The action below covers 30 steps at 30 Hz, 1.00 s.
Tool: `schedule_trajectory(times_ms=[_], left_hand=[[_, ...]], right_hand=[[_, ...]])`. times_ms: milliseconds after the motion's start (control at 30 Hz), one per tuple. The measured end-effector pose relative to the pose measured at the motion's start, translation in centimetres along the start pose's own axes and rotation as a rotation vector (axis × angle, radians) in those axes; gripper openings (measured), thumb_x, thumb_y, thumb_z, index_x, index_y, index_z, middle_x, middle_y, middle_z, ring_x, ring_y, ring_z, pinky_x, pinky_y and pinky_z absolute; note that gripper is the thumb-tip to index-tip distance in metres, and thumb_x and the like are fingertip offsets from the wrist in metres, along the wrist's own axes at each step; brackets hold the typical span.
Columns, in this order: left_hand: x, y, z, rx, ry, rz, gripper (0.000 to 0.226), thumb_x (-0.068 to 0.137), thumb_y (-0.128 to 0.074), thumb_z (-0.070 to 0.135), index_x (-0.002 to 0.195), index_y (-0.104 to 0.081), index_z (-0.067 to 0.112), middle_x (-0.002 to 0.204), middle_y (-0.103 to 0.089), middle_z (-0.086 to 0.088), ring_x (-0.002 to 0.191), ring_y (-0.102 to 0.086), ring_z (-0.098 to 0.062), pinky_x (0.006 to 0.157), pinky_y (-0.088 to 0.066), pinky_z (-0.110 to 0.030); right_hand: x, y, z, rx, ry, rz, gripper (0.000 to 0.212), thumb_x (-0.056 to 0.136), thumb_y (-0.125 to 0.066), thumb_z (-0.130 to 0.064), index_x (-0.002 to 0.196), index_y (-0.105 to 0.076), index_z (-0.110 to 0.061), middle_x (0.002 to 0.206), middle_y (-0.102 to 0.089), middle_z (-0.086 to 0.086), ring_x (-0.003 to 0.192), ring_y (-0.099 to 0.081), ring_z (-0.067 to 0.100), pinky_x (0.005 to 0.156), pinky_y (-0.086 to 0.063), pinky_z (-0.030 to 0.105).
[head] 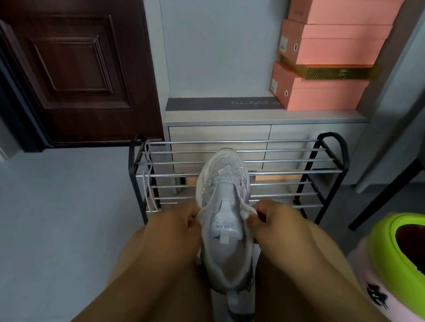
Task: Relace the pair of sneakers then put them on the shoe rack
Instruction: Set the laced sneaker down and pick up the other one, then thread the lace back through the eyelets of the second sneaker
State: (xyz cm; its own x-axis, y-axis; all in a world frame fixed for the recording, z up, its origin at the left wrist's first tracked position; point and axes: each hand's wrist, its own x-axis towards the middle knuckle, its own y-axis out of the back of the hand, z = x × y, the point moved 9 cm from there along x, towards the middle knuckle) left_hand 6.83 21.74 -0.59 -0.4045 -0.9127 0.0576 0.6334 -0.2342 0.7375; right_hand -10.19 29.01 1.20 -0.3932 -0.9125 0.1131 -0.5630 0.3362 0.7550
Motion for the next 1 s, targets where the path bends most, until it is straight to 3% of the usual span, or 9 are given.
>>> schedule_trajectory(times_ms=[100,200,367,433,533,667,833,900,1000], left_hand=[[-1.5,0.1,-0.1,0.03,-0.048,0.012,0.028,0.074,-0.032,0.055,0.08,-0.051,0.036,0.066,-0.059,0.01,0.064,-0.058,-0.01,0.066,-0.054,-0.039],[-2.2,0.1,0.4,-0.014,-0.072,0.035,0.03,0.07,-0.033,0.053,0.079,-0.053,0.034,0.065,-0.061,0.009,0.064,-0.059,-0.011,0.064,-0.054,-0.04],[-2.4,0.5,0.3,-0.127,-0.038,0.06,0.004,0.084,-0.056,0.035,0.081,-0.058,0.034,0.065,-0.065,0.011,0.064,-0.063,-0.009,0.066,-0.055,-0.04],[-2.2,0.5,0.1,-0.136,-0.034,0.061,0.009,0.086,-0.06,0.027,0.079,-0.06,0.032,0.065,-0.065,0.011,0.064,-0.063,-0.009,0.066,-0.054,-0.042],[-2.1,0.3,-0.1,-0.139,-0.036,0.05,0.005,0.084,-0.055,0.04,0.082,-0.059,0.038,0.066,-0.066,0.013,0.065,-0.064,-0.009,0.067,-0.055,-0.042],[-2.3,0.2,-0.4,-0.115,-0.046,0.052,0.027,0.074,-0.041,0.06,0.085,-0.059,0.045,0.068,-0.066,0.014,0.07,-0.064,-0.011,0.069,-0.055,-0.04],[-2.9,0.1,-0.2,-0.087,-0.087,0.077,0.022,0.077,-0.046,0.052,0.09,-0.06,0.04,0.077,-0.067,0.015,0.075,-0.063,-0.008,0.069,-0.054,-0.039],[-2.7,-0.1,-0.3,-0.127,-0.061,0.075,0.009,0.082,-0.056,0.038,0.09,-0.06,0.041,0.077,-0.068,0.017,0.076,-0.064,-0.006,0.07,-0.054,-0.039],[-2.2,0.1,-0.3,-0.174,-0.041,0.061,0.01,0.084,-0.062,0.027,0.085,-0.063,0.037,0.072,-0.068,0.017,0.069,-0.064,-0.003,0.068,-0.055,-0.038]], right_hand=[[-0.5,0.4,-0.1,-0.038,-0.007,-0.019,0.026,0.091,-0.054,-0.034,0.067,-0.053,-0.023,0.065,-0.056,-0.005,0.064,-0.052,0.011,0.049,-0.03,0.013],[-0.7,0.8,0.1,-0.08,-0.017,-0.056,0.026,0.09,-0.056,-0.034,0.066,-0.052,-0.024,0.06,-0.05,-0.007,0.057,-0.045,0.003,0.048,-0.029,0.013],[-0.6,0.6,1.3,0.012,-0.076,-0.055,0.023,0.085,-0.063,-0.033,0.065,-0.056,-0.024,0.068,-0.064,-0.002,0.07,-0.06,0.017,0.063,-0.043,0.028],[-0.4,0.4,1.7,0.068,-0.094,-0.062,0.021,0.083,-0.065,-0.034,0.067,-0.06,-0.021,0.067,-0.067,0.002,0.069,-0.064,0.018,0.068,-0.049,0.032],[-0.2,0.2,2.0,0.113,-0.099,-0.072,0.02,0.082,-0.067,-0.033,0.068,-0.062,-0.019,0.066,-0.068,0.004,0.066,-0.066,0.019,0.071,-0.054,0.037],[-0.5,0.0,2.0,0.136,-0.095,-0.098,0.015,0.082,-0.067,-0.031,0.071,-0.065,-0.021,0.067,-0.07,0.002,0.066,-0.067,0.016,0.071,-0.054,0.038],[-0.8,0.0,2.3,0.099,-0.081,-0.124,0.014,0.075,-0.067,-0.043,0.072,-0.064,-0.029,0.067,-0.068,-0.006,0.064,-0.066,0.01,0.071,-0.056,0.04],[-0.7,-0.1,2.4,0.124,-0.104,-0.145,0.014,0.075,-0.068,-0.043,0.073,-0.065,-0.029,0.07,-0.069,-0.005,0.065,-0.067,0.011,0.072,-0.056,0.041],[-0.3,-0.2,2.1,0.162,-0.111,-0.172,0.014,0.076,-0.071,-0.037,0.073,-0.065,-0.025,0.074,-0.07,-0.001,0.066,-0.068,0.014,0.074,-0.056,0.041]])
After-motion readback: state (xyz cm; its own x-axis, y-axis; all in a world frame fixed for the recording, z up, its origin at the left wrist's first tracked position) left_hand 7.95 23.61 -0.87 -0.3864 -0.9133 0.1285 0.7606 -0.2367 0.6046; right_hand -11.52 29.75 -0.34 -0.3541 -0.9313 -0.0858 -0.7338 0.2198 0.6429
